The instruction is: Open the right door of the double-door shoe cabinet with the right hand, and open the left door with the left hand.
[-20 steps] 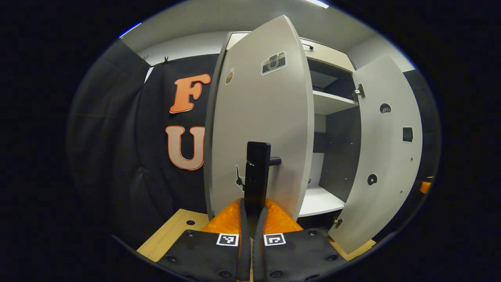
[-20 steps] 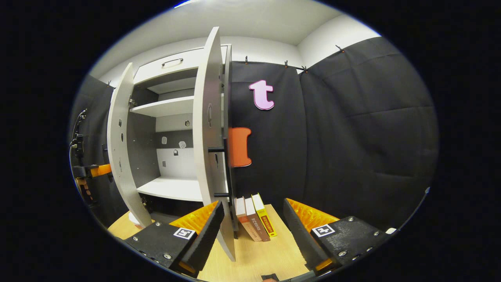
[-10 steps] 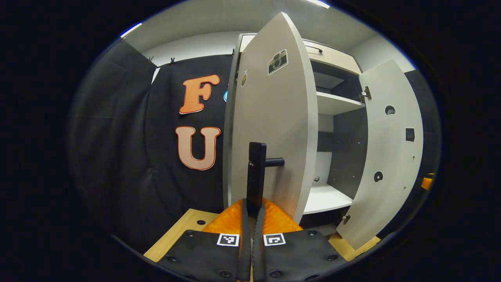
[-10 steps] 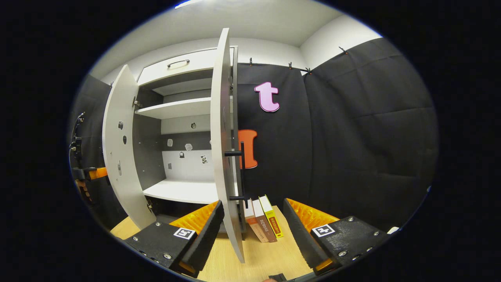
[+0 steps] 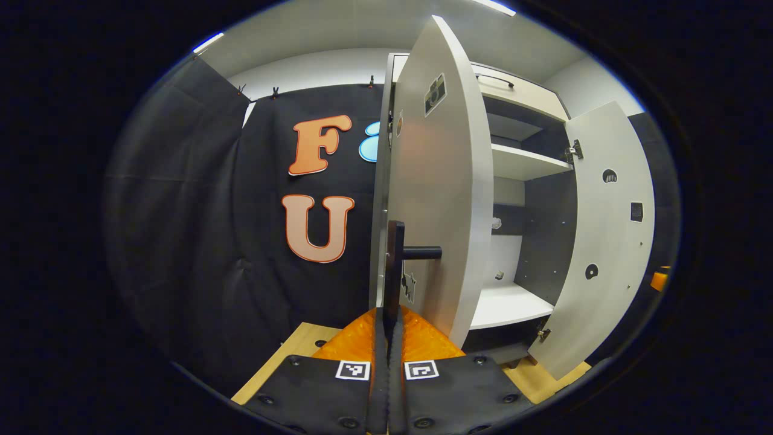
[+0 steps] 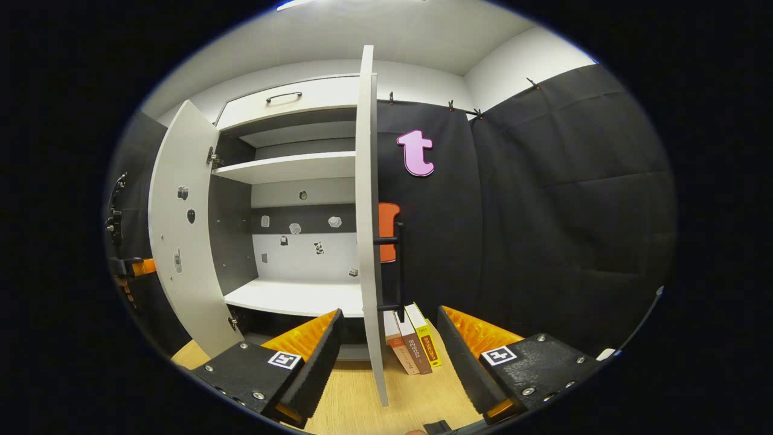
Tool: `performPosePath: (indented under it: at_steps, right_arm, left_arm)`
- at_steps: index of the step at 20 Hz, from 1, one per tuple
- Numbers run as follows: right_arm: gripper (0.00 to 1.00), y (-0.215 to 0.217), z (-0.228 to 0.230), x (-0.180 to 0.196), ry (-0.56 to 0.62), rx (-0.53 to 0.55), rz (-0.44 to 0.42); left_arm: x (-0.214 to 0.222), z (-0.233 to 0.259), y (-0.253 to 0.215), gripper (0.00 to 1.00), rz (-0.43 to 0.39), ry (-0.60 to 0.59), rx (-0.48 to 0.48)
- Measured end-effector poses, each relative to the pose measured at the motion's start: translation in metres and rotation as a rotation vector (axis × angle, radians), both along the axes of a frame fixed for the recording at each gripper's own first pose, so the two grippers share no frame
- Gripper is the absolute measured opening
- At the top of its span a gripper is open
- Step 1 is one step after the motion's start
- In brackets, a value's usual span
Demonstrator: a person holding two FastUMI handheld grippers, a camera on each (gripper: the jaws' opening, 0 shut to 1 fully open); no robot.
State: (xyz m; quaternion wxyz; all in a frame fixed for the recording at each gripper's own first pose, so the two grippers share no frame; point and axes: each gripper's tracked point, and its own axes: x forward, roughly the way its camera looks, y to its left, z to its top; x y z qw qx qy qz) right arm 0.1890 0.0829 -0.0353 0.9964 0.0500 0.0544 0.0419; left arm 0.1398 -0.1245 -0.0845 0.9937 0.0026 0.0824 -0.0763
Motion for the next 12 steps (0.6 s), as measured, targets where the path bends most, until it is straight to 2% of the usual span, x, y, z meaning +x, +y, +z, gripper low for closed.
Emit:
performPosePath:
  at_steps: [1, 2, 10, 12]
  right_arm:
    - [0.99, 0.002, 0.001, 0.002, 0.001, -0.002, -0.005]
    - [0.93, 0.003, 0.001, 0.003, 0.001, -0.004, -0.008]
    - [0.93, 0.023, 0.007, -0.012, -0.018, -0.006, -0.002]
    - [0.93, 0.03, 0.01, -0.012, -0.022, -0.005, 0.0]
  left_arm:
    - [0.0, 0.0, 0.002, 0.07, -0.002, -0.001, 0.004]
    - [-0.001, -0.001, 0.003, 0.06, -0.001, -0.001, 0.004]
    - [-0.004, 0.0, 0.016, 0.07, 0.026, 0.002, -0.024]
    - [-0.007, 0.0, 0.011, 0.07, -0.009, 0.011, -0.068]
